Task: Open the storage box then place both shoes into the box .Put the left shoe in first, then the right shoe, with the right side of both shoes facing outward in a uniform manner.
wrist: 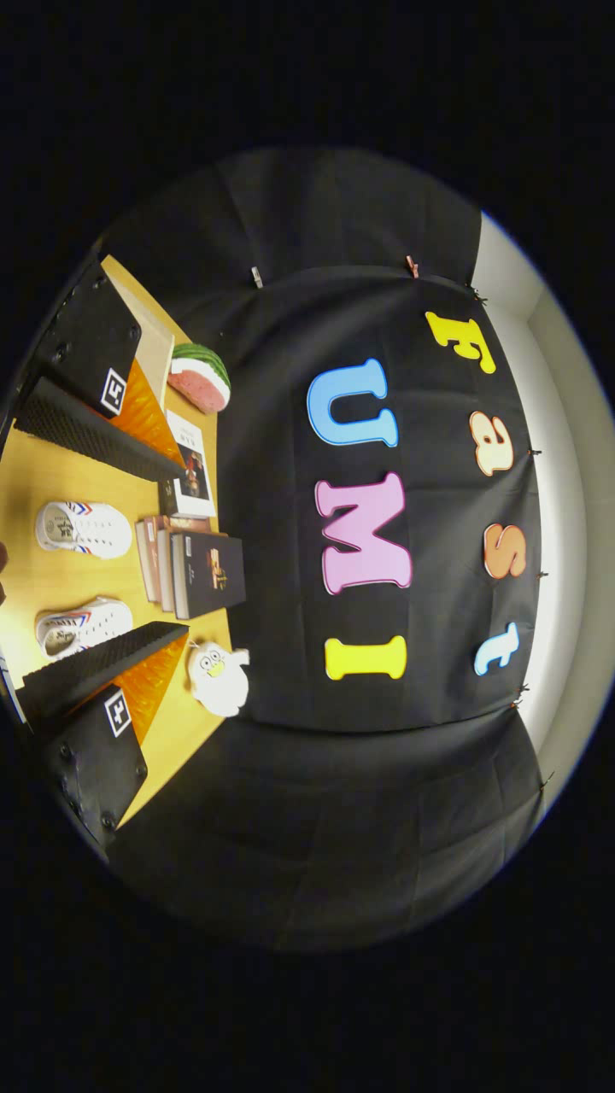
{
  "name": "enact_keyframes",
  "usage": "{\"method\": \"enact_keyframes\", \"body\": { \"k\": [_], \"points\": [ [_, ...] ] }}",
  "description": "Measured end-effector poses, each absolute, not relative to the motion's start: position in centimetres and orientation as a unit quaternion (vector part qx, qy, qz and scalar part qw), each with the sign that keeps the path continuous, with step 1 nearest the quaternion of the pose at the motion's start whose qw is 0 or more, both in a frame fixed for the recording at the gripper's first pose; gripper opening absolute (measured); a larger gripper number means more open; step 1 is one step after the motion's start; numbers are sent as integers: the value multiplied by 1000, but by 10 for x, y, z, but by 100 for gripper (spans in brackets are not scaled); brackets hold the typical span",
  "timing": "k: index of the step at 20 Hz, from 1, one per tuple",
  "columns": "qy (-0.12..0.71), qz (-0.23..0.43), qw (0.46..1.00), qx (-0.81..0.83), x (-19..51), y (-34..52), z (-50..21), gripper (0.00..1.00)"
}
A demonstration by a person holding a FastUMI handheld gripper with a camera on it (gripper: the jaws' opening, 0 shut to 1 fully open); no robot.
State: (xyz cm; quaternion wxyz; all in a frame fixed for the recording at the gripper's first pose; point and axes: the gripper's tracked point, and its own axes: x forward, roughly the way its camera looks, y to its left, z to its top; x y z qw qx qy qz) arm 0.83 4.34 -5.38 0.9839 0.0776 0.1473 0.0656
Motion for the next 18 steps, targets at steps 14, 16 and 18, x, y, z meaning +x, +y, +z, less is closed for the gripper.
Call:
{"method": "enact_keyframes", "body": {
  "k": [14,16,18],
  "points": [
    [382,287,823,308,-43,183,-161,98],
    [404,300,800,326,-46,193,-181,98],
    [432,315,770,347,-53,206,-199,98]
  ]
}}
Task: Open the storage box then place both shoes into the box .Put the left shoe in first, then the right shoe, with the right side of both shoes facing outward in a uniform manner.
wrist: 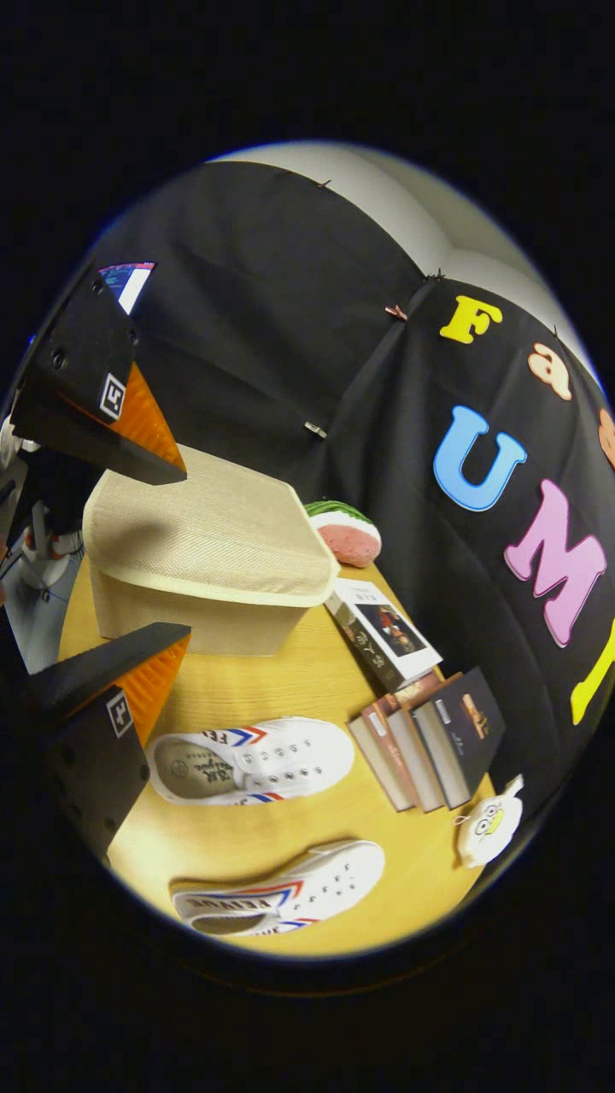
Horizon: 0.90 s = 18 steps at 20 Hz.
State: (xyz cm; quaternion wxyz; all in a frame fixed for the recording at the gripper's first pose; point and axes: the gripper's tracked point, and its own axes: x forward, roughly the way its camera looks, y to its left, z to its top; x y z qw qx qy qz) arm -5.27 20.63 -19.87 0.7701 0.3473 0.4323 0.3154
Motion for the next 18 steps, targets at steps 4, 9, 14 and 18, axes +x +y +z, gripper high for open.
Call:
{"method": "enact_keyframes", "body": {
  "k": [4,9,14,18],
  "points": [
    [471,350,712,386,-66,231,-221,98],
    [485,356,670,436,-60,243,-229,97],
    [513,352,645,444,-61,246,-231,68],
    [545,333,622,453,-62,243,-231,46]
  ]
}}
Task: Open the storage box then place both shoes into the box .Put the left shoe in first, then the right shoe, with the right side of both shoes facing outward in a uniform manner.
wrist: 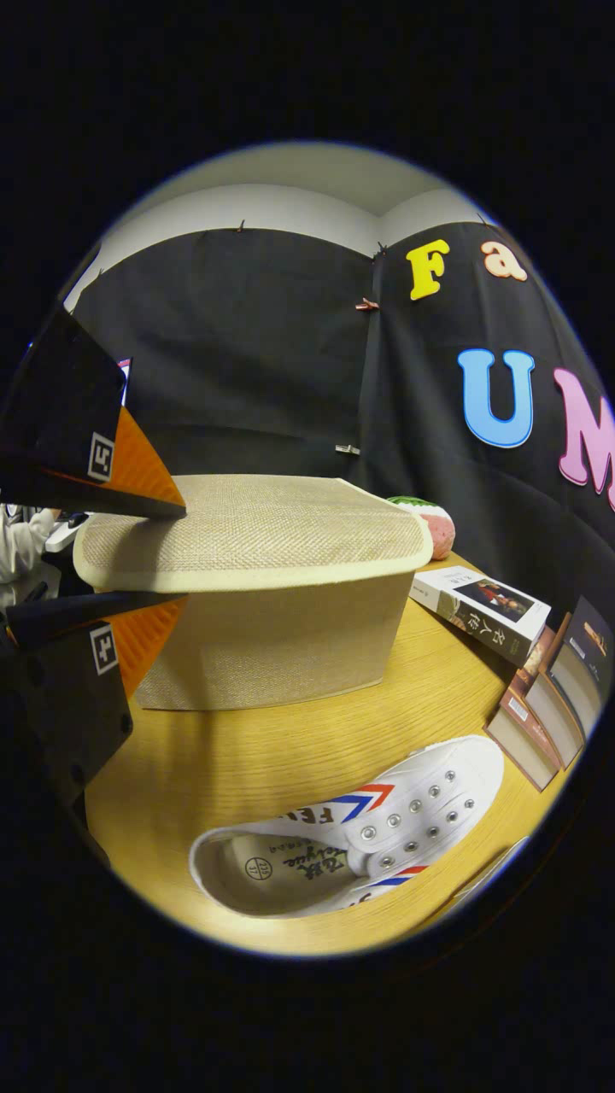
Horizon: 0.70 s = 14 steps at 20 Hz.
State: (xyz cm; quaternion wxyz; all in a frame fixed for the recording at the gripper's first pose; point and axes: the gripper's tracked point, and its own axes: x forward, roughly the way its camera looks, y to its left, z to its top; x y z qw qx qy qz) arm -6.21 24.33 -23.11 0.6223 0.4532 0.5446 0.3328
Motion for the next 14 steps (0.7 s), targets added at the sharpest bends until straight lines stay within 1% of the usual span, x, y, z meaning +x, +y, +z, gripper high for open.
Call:
{"method": "enact_keyframes", "body": {
  "k": [1,3,4,5,6,7,9,11,14],
  "points": [
    [548,330,613,463,-62,244,-226,45],
    [549,334,610,463,-61,245,-223,20],
    [549,340,608,461,-62,246,-221,12],
    [549,340,611,458,-61,246,-221,12],
    [549,336,616,454,-59,246,-221,8],
    [549,336,622,446,-61,245,-219,5],
    [548,330,637,432,-58,244,-218,5],
    [548,323,640,431,-56,247,-209,5],
    [527,314,654,443,-51,251,-187,5]
  ]
}}
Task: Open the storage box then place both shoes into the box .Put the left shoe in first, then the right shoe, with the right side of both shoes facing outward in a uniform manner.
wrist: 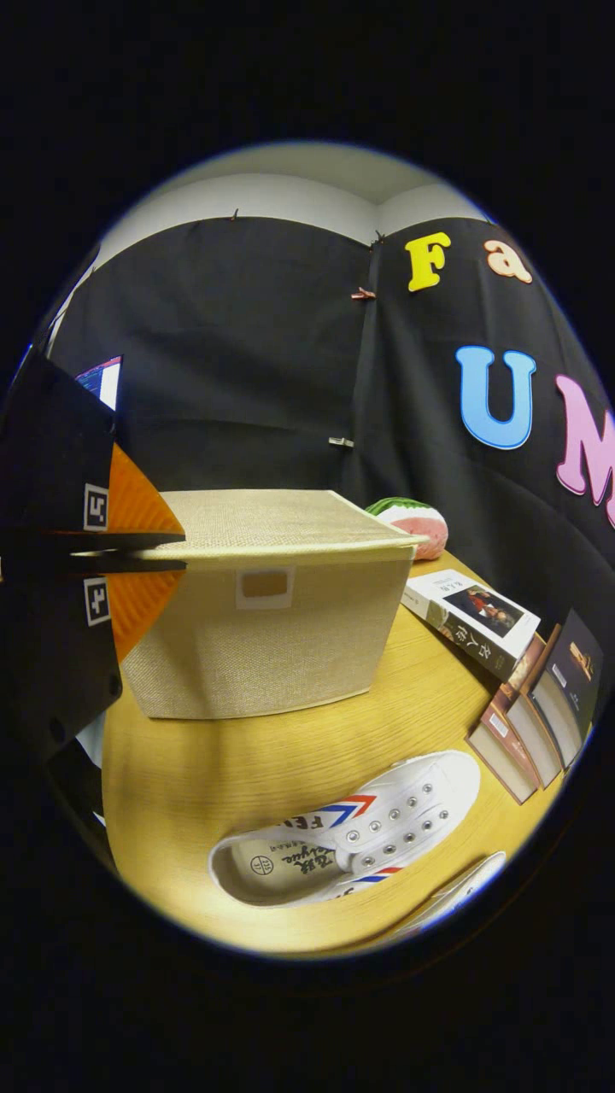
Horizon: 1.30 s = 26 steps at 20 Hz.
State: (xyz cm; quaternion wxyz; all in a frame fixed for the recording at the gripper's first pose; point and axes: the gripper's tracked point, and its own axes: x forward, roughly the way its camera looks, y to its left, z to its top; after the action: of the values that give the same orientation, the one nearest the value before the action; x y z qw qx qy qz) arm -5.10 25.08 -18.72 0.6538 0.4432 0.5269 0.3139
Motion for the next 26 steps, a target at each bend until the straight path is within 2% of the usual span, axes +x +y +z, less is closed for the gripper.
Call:
{"method": "enact_keyframes", "body": {
  "k": [5,9,13,20,26],
  "points": [
    [493,320,669,455,-48,265,-139,5],
    [462,348,678,455,-46,299,-88,5],
    [446,393,662,456,-55,354,-46,5],
    [462,420,634,457,-69,450,-41,5],
    [486,439,633,413,-79,529,-57,5]
  ]
}}
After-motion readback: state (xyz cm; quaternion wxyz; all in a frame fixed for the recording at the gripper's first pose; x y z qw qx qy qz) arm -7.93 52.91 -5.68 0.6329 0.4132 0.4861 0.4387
